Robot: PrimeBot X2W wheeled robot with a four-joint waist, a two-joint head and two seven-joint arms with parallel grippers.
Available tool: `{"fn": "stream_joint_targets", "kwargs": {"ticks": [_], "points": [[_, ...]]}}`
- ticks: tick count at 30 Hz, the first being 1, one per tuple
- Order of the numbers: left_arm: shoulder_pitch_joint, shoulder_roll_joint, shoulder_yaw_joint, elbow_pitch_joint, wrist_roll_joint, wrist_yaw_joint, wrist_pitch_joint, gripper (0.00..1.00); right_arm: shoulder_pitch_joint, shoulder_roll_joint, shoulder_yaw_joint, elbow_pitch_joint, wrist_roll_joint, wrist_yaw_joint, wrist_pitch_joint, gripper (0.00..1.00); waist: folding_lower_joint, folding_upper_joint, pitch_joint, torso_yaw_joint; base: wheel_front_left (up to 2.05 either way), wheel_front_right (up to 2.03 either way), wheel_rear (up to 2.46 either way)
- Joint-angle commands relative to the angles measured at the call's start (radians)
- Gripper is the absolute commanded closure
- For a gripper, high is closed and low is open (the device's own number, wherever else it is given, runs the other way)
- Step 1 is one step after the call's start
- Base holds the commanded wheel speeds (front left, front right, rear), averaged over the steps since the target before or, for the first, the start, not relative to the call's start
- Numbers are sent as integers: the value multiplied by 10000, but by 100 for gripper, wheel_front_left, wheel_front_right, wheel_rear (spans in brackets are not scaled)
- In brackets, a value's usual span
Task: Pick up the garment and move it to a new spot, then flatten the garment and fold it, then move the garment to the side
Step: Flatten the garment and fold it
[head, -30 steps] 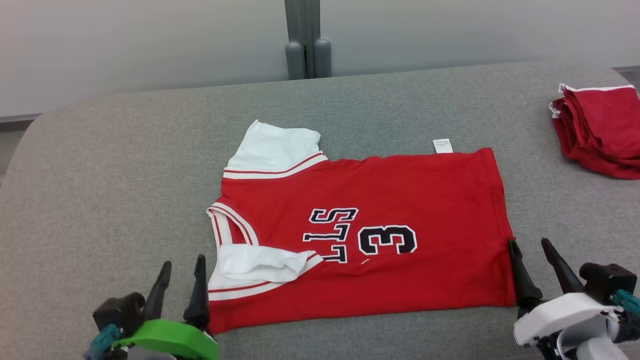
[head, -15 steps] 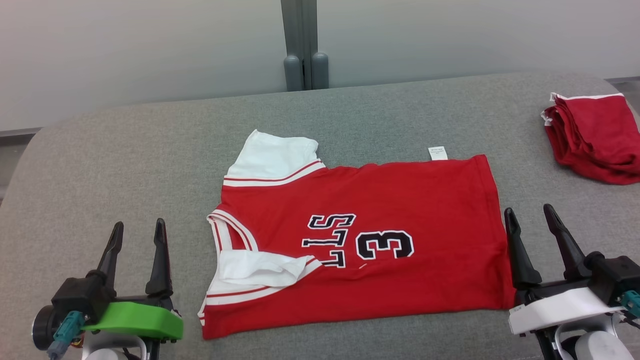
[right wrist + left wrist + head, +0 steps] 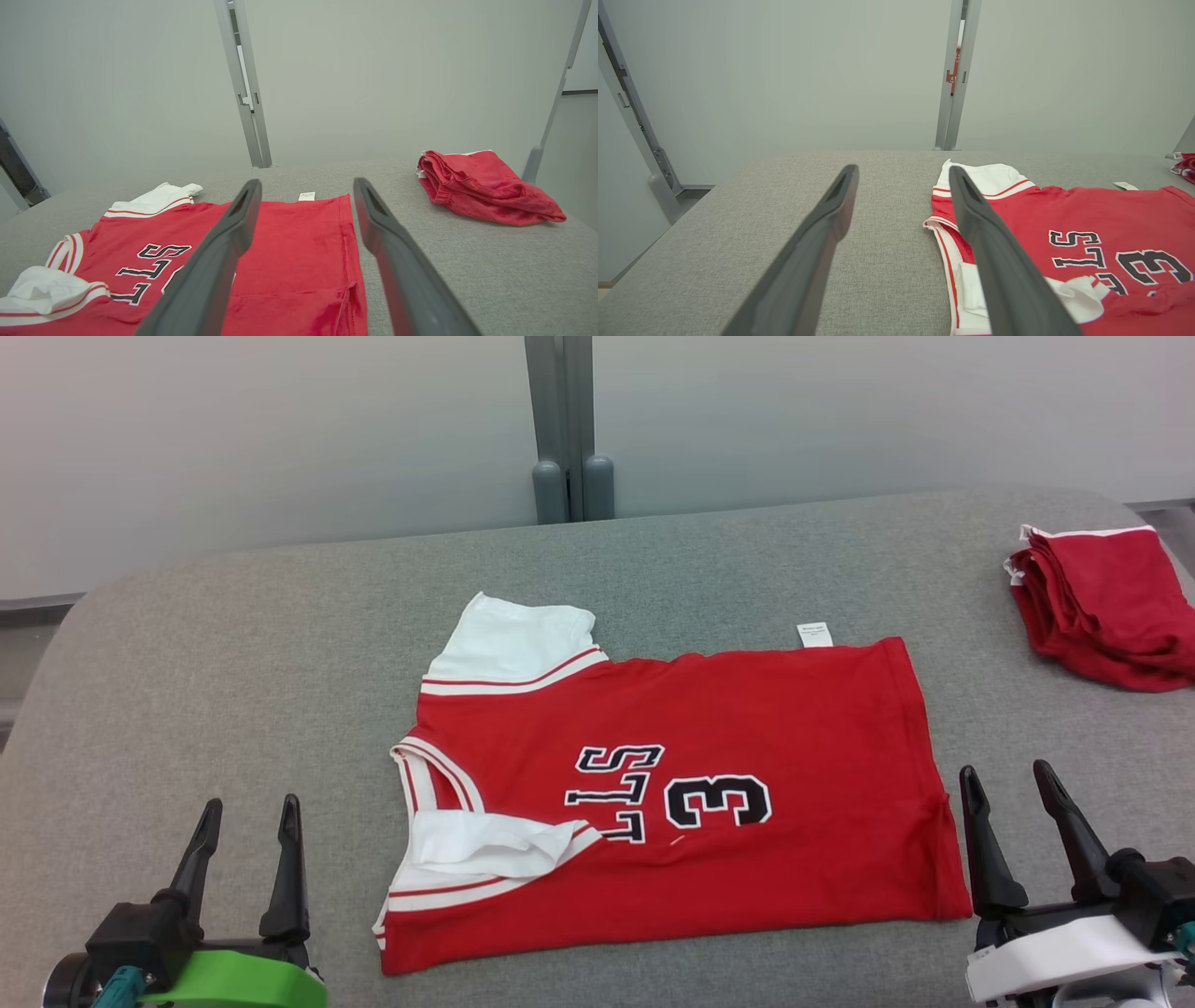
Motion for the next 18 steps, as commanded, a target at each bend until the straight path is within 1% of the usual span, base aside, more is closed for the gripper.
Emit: {"fn": "stream_joint_targets", "kwargs": {"ticks": [1,18], "points": [[133,95,9,-23,-1,-60,2,0,154,-2,1,44,-80,2,-26,0,0,0,-24,13,0,0,0],[180,204,-51,125,-141,-13,3,0,110,-75,149,352,39,2,295,0,0,0,-30,63,0,0,0]]}}
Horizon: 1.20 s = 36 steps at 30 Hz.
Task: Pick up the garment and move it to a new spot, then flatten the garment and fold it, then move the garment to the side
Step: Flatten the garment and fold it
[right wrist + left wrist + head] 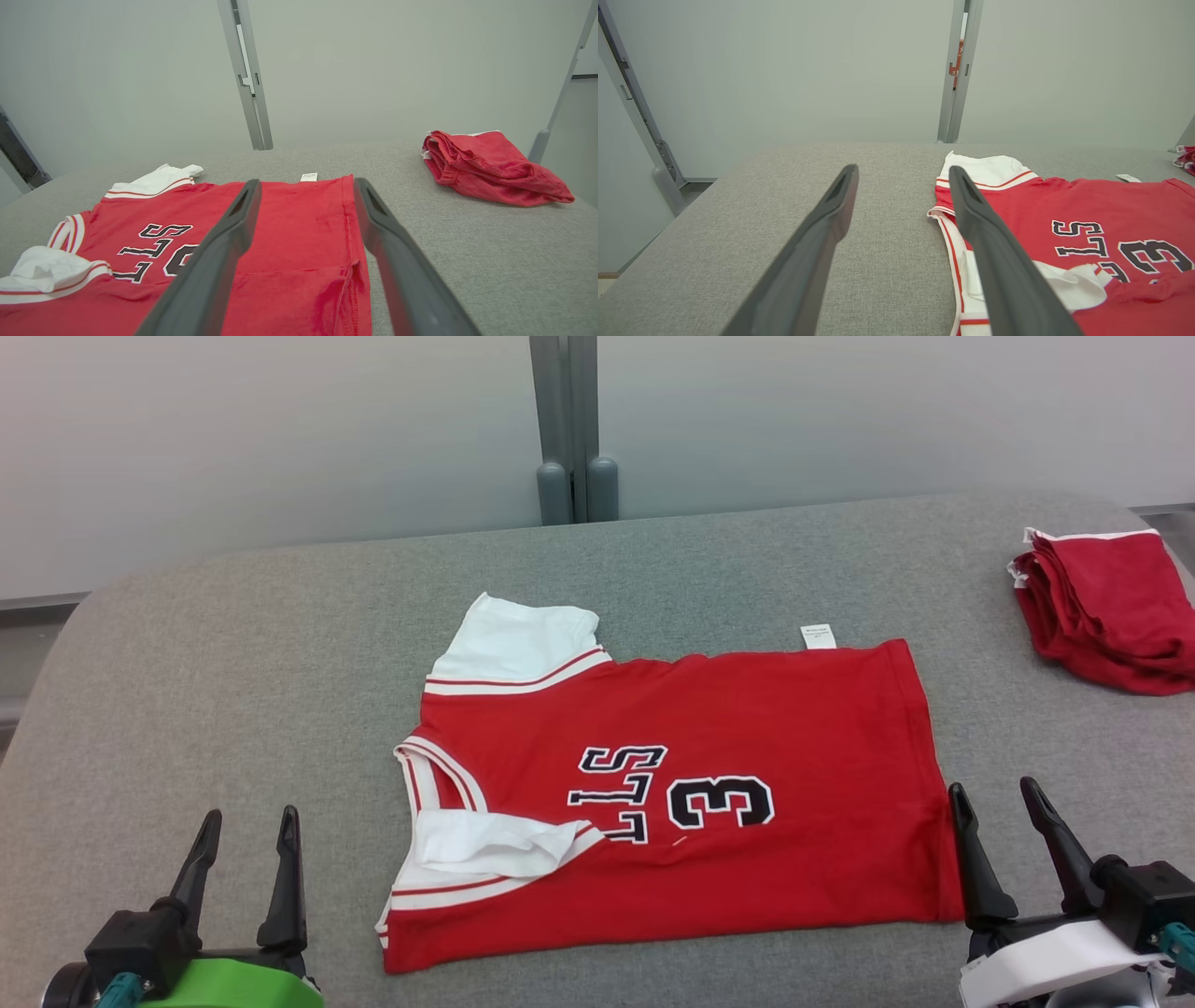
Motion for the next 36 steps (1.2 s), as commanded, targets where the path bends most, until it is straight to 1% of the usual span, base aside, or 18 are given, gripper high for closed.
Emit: {"fn": "stream_joint_targets", "kwargs": {"ticks": [1,24,30,32,36], "points": [[62,74,16,28,-9,21,3,0,63,-46,19,19,8,2,57,0,0,-1,0,6,0,0,0],[35,164,-31,89,-88,117,2,0,46,-4,66,113,24,2,107,0,0,-1,58,14,0,0,0],[-774,434,-96,229,-19,-75,110,0,-416,-201,27,191,-32,2,56,0,0,-1,256,-4,0,0,0],[-1255,576,-137,248,9,-143,201,0,-779,-338,73,212,-64,2,56,0,0,-1,449,-53,0,0,0],[-2702,885,-373,290,130,-344,560,0,-1985,-725,118,391,-164,2,192,0,0,-1,1092,-199,0,0,0]]}}
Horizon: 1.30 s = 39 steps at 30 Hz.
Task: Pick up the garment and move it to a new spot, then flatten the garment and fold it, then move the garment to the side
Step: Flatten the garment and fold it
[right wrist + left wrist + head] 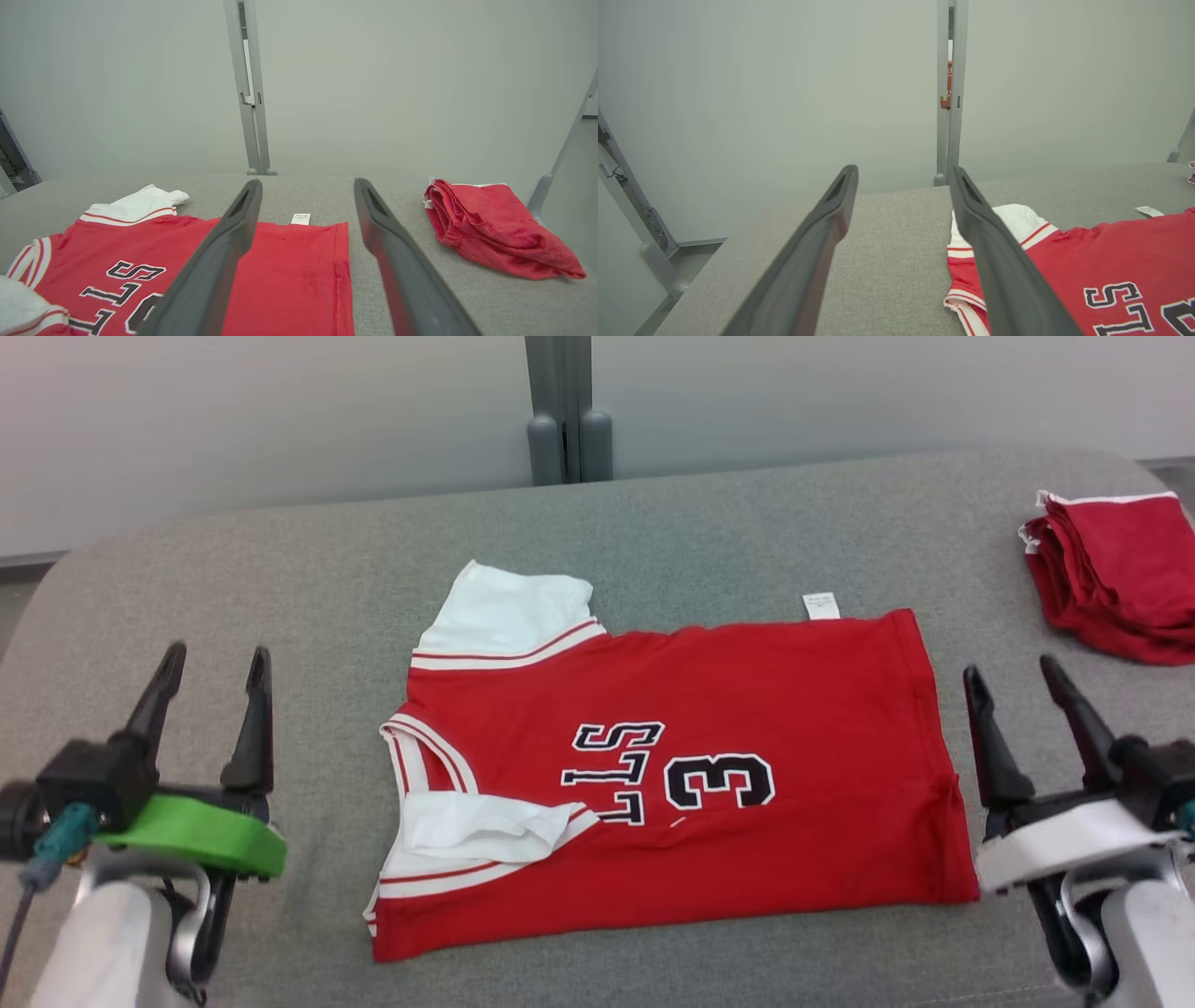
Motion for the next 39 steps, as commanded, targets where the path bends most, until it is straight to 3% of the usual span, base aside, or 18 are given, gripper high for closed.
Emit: {"fn": "stream_joint_targets", "kwargs": {"ticks": [1,9,18,28,39], "points": [[-718,246,-120,48,185,-115,159,0,-599,-163,47,133,-88,2,129,0,0,0,719,-207,0,0,0],[-4800,907,-1155,887,-226,-439,1226,0,-3977,-674,462,1531,-373,0,920,0,0,0,2880,-754,0,0,0],[-8093,1918,-4063,2486,-1956,-447,2554,0,-6828,-415,1554,4021,-280,2,1589,0,0,0,4387,-1619,0,0,0],[-9250,2615,-6382,4185,-4165,-445,4056,0,-8323,103,2755,6132,289,2,1817,0,0,0,4857,-2284,0,0,0],[-9701,2935,-7540,5438,-5046,-446,3992,0,-9192,595,3592,7700,1089,2,1477,0,0,0,5153,-2502,0,0,0]]}}
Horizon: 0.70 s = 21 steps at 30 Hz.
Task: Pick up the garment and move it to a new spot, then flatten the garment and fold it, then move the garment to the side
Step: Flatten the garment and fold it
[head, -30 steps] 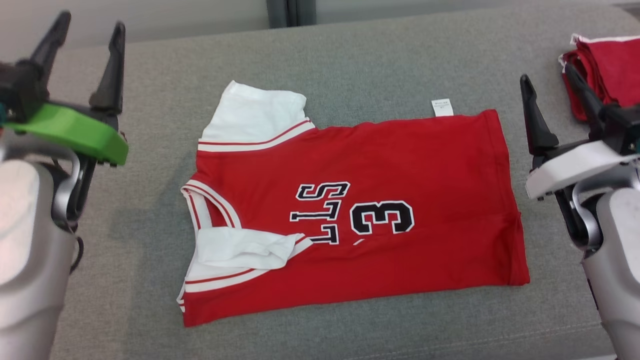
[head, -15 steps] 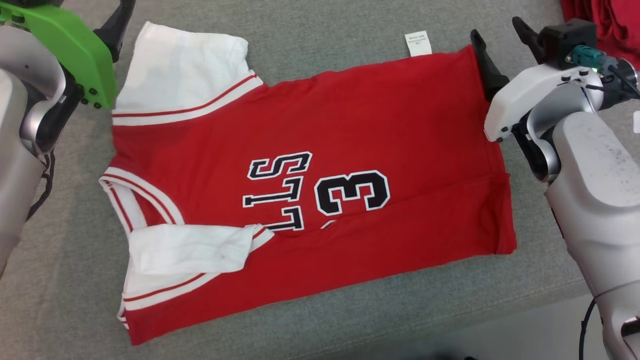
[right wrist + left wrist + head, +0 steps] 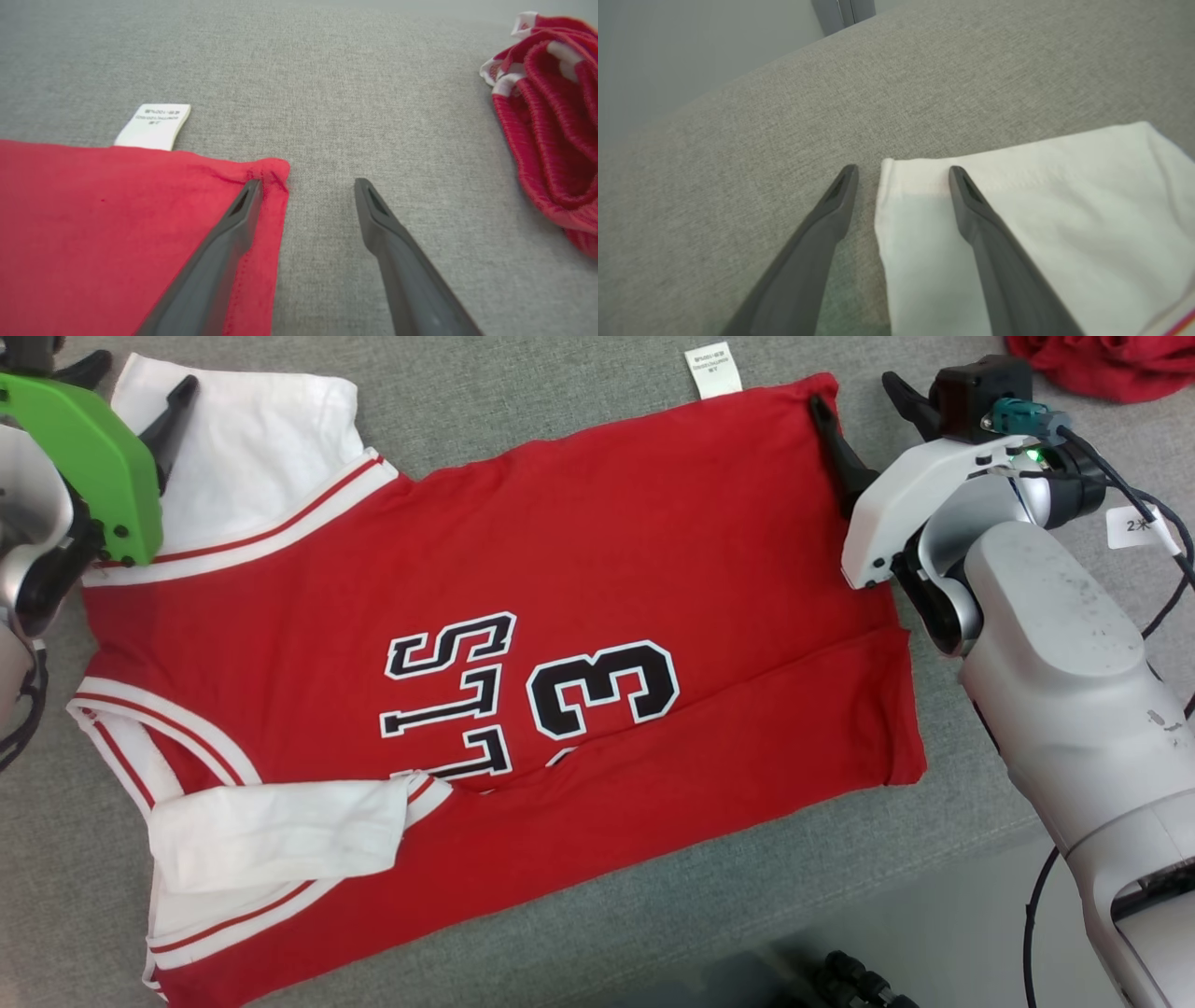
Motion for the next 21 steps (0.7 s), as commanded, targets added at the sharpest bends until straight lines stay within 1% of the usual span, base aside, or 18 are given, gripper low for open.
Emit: {"fn": "stream_joint_targets", "kwargs": {"ticks": [1,7,8,9,10,11,15,21], "points": [[-168,62,-70,197,-73,-26,-53,0,-179,56,116,166,97,2,-90,0,-2,-1,91,-63,0,0,0],[-398,-166,-482,975,-299,-25,8,0,-516,251,633,703,579,2,-184,0,-2,-1,190,-21,0,0,0],[-395,-244,-529,1025,-462,-5,48,0,-539,270,759,758,714,2,-140,2,-2,-1,182,-4,0,0,0],[-393,-302,-552,1046,-585,-5,77,14,-565,254,857,770,809,3,-130,55,-2,-1,172,13,0,0,0],[-411,-355,-619,1028,-668,-5,112,82,-610,222,950,759,935,3,-202,84,-2,-1,155,45,0,0,0],[-402,-382,-699,970,-765,-5,130,100,-623,190,1021,758,1025,3,-246,100,-2,-1,132,75,0,0,0],[-546,-295,-836,838,-1101,-4,-224,100,-665,-71,1364,745,1350,-3,-472,100,-2,-1,-28,205,0,0,0],[-678,-465,-879,702,-1351,-5,-1366,100,-649,-427,1637,787,1523,-3,-1286,100,-2,-1,-443,529,0,0,0]]}}
